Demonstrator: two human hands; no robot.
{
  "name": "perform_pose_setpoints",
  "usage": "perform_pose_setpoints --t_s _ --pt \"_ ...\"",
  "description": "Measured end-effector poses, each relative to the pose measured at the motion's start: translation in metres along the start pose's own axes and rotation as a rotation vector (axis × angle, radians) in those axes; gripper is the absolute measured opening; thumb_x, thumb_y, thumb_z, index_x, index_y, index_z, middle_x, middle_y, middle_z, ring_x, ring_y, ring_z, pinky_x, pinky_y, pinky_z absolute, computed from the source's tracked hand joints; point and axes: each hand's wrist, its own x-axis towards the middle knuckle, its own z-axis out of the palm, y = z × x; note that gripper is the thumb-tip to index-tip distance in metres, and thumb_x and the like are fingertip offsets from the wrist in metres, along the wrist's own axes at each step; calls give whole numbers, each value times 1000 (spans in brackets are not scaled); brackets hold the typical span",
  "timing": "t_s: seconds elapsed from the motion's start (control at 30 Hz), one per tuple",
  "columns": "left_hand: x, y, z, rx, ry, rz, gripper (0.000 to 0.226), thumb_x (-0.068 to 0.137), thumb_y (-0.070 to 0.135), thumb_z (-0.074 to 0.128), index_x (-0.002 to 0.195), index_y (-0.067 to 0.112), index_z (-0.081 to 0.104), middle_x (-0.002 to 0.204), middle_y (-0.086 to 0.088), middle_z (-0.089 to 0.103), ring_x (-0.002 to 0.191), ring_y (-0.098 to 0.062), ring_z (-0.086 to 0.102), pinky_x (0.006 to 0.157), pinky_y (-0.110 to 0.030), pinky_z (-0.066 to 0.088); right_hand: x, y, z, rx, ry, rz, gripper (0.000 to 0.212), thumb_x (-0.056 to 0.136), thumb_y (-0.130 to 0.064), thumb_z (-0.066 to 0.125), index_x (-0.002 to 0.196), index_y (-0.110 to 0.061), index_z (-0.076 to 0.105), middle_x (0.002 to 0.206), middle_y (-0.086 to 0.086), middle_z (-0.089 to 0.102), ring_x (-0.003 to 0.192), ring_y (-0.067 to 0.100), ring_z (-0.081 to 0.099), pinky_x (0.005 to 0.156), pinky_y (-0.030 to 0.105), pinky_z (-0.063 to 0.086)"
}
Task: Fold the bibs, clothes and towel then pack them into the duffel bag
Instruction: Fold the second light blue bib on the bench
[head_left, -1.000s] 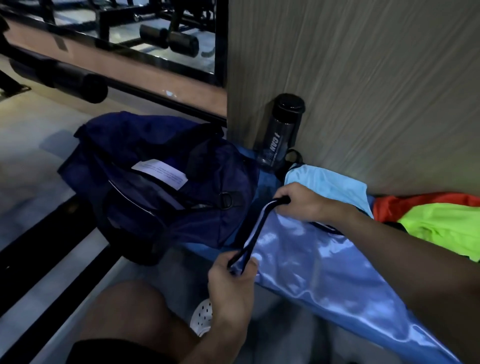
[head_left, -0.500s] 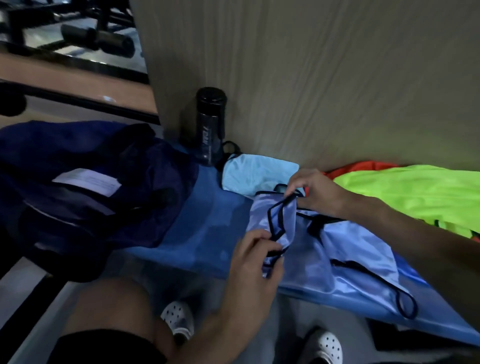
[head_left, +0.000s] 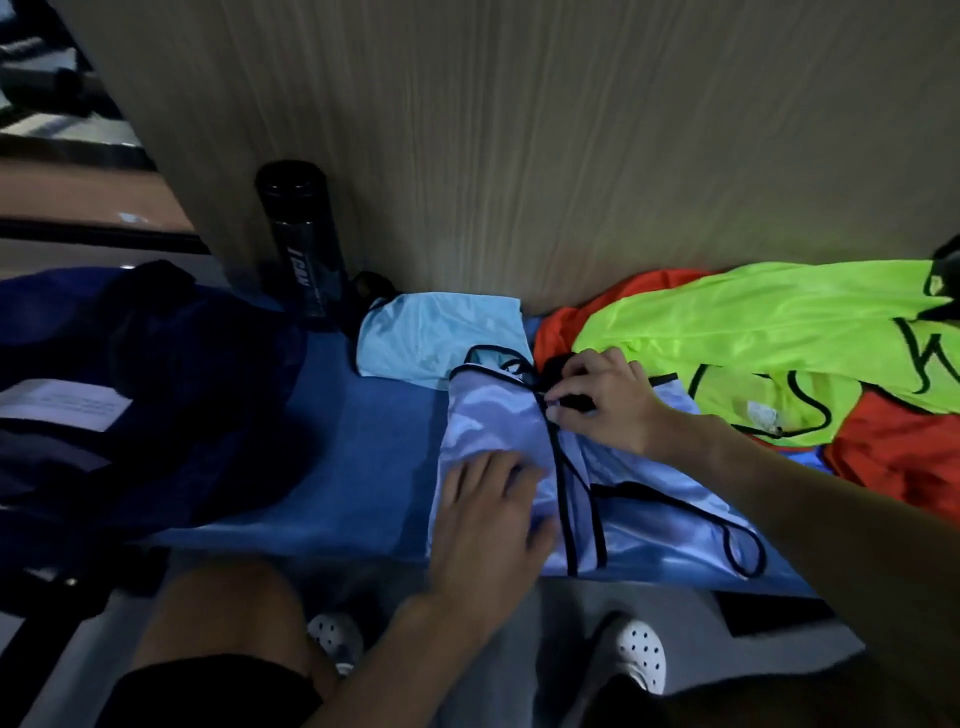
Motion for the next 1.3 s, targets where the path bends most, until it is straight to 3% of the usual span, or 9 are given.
perform_pose_setpoints --t_s 0.13,0.3,0.47,0.7,0.8,1.0,1.1,1.2,1.3 --pt "0 -4 13 84 -148 7 47 78 52 48 113 27 67 117 8 60 113 -17 56 98 -33 30 -8 2 3 -40 -2 2 41 79 -62 66 115 -41 66 128 -8 44 120 20 30 93 32 19" --pt "5 -2 17 64 -194 5 52 79 57 47 118 27 65 125 10 57 120 -16 52 99 -33 27 -33 2 4 19 217 23 40 78 -61 62 110 -36 69 124 -7 49 114 18 38 86 29 15" --pt "10 7 12 53 -158 54 45 81 56 47 111 29 65 117 13 57 112 -15 52 93 -33 29 -90 6 0 140 444 269 23 87 -40 68 106 -29 67 113 -6 54 107 20 45 84 34 26" --pt "88 45 -6 45 -331 355 40 95 39 55 131 22 56 128 5 53 123 -21 44 98 -40 35 -143 31 14 418 428 851 27 90 -39 61 103 -15 62 104 10 61 104 34 56 90 46 44" --pt "134 67 3 146 -448 502 50 96 32 57 143 24 45 141 4 46 130 -20 39 102 -39 31 -150 38 13 611 438 915 23 92 -30 62 94 -6 63 94 16 67 100 38 62 84 44 47" --pt "187 92 29 395 -577 756 63 96 18 56 153 27 31 157 9 32 142 -17 26 107 -37 26 -158 39 16 507 235 927 25 85 -46 62 87 -22 64 83 -5 64 101 29 61 85 38 42" --pt "196 88 37 481 -603 808 58 95 18 57 149 27 37 147 8 43 138 -18 30 105 -35 23 -158 37 19 407 216 889 26 84 -47 62 83 -22 61 91 1 69 102 30 61 82 36 40" --pt "200 84 41 563 -551 861 35 95 24 54 130 25 54 123 4 52 125 -20 39 104 -37 25 -158 38 17 404 206 863 32 84 -42 62 66 -19 48 73 -4 58 93 27 60 79 36 37" --pt "205 76 44 502 -466 932 14 92 25 57 104 26 64 104 5 55 113 -21 46 103 -40 27 -157 38 14 519 287 789 25 83 -33 66 72 -13 56 63 -3 55 79 26 58 73 35 39"
